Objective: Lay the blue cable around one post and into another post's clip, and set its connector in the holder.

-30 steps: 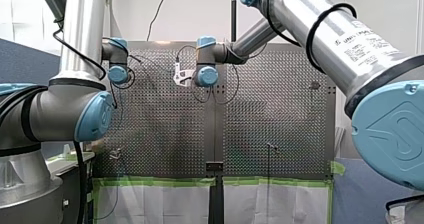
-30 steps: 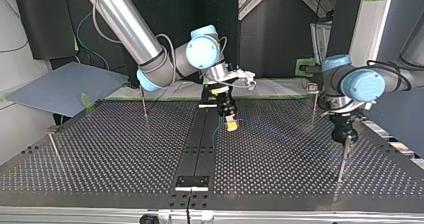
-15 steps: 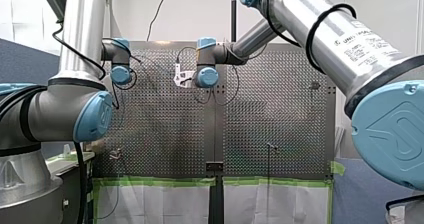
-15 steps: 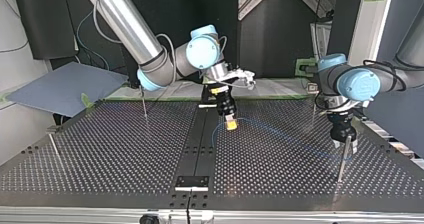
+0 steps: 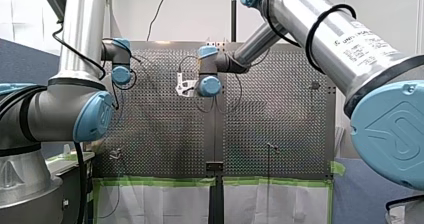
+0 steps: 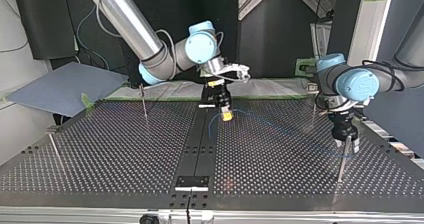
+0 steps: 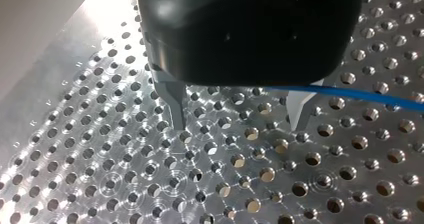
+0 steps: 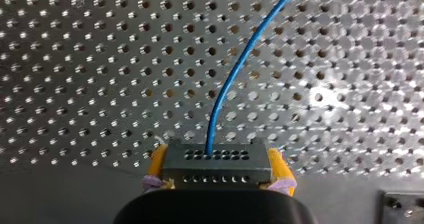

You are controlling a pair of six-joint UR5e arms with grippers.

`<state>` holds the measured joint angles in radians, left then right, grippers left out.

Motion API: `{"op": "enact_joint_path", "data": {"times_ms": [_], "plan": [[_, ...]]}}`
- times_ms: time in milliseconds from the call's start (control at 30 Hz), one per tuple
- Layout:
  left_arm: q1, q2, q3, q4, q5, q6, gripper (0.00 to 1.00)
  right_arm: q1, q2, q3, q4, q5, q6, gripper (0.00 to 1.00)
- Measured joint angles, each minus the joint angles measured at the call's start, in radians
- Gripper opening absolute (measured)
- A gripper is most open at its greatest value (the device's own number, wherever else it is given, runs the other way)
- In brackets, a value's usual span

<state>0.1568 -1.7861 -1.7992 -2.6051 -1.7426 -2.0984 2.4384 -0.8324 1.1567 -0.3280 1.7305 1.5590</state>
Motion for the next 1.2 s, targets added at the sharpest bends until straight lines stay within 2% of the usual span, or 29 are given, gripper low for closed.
{"op": "enact_joint_path", "data": {"times_ms": [400,900,1200], "plan": [[-0.007,-0.032,-0.012,0.010,0.017,-0.003,1.00,-0.038,0.000,0.105,-0.088,0.019,0.009,0.00],[-0.009,-0.036,-0.013,0.010,0.020,-0.006,1.00,-0.105,-0.001,0.236,-0.207,0.049,0.021,0.00],[-0.009,-0.036,-0.013,0.010,0.022,-0.006,1.00,-0.148,-0.001,0.313,-0.283,0.079,0.043,0.00]]}}
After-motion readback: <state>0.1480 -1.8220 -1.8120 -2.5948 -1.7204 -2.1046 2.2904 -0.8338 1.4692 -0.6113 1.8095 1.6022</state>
